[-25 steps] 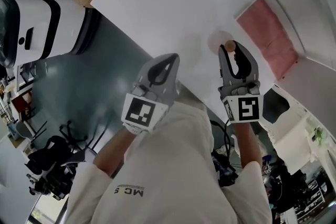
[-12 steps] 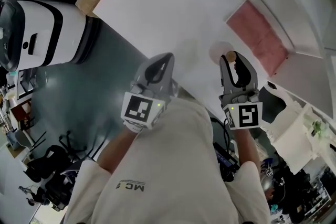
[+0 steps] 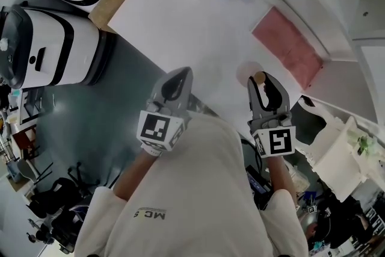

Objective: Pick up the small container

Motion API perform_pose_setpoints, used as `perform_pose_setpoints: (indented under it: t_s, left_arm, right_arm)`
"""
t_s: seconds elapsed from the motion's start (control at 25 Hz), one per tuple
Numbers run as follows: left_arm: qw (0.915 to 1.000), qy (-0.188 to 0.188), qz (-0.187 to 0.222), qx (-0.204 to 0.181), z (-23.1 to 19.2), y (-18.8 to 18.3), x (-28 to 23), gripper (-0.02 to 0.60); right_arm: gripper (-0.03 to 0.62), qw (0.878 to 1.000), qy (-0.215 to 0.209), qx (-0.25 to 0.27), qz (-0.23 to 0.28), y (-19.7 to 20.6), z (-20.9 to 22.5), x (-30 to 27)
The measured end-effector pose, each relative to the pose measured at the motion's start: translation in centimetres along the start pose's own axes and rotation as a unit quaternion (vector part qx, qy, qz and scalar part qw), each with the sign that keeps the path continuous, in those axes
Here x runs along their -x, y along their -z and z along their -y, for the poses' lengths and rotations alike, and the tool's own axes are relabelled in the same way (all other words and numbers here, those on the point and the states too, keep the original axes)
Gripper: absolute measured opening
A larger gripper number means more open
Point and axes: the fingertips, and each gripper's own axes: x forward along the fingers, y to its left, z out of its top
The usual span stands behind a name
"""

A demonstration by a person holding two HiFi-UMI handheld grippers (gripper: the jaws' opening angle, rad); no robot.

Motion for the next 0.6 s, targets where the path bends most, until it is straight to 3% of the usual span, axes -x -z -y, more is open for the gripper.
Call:
perform_pose_setpoints:
  t_s: [0.6]
  left_arm:
    - [1.0000,0.000,-0.001,-0.007,1.1,0.1,0.2,0.000]
  right_arm:
    - [0.121,1.000,0.002,-0.011,-0.006,0.9,0.2,1.5]
